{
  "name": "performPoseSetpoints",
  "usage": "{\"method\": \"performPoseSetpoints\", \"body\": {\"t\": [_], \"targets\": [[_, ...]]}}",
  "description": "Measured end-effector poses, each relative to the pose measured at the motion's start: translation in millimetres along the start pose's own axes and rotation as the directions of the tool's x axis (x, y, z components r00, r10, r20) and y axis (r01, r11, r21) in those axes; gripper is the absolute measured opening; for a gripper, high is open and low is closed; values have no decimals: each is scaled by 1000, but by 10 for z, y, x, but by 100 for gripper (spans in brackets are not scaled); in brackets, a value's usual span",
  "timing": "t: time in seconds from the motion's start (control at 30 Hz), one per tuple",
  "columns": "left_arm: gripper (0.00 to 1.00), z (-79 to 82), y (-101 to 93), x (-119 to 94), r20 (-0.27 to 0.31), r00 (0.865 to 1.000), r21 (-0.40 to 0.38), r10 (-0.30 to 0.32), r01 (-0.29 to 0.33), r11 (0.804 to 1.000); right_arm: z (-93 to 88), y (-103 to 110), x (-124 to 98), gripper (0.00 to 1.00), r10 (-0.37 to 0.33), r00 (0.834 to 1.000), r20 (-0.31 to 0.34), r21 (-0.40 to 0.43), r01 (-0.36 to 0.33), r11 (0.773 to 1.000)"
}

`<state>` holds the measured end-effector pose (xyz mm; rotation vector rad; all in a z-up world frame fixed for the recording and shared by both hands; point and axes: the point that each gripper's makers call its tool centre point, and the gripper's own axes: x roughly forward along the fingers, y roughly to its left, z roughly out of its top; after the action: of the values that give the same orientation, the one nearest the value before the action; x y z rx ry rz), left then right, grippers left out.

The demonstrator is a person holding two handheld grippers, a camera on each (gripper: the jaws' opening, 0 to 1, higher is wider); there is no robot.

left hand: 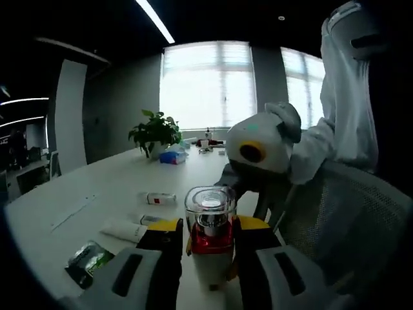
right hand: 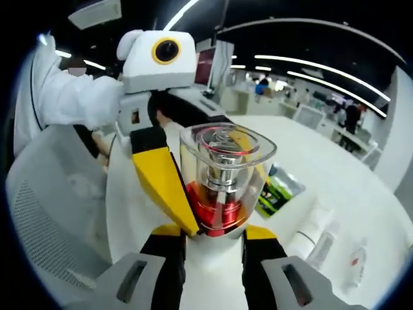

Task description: Arrange the skincare products in the storage area until every visible bottle or jar stands upright without overlapping.

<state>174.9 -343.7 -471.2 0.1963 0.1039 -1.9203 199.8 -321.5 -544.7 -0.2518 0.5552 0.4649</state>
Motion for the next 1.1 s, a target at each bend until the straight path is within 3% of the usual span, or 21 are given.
{"method": "performPoseSetpoints", "body": {"t": [0.37, 0.83, 1.1], "targets": [[25, 152, 71, -58, 39, 999, 30, 31, -32, 999, -32, -120, -16, 26, -48, 999, -11, 13, 48, 999], [21, 165, 207, 38, 35, 999, 56, 11, -13, 998, -62, -314, -7, 26, -66, 998, -16, 14, 67, 998], [21, 168, 310, 93, 5, 1000, 83, -1, 1, 997, -56, -441, 33, 26, -67, 998, -5, 23, 67, 997]]}}
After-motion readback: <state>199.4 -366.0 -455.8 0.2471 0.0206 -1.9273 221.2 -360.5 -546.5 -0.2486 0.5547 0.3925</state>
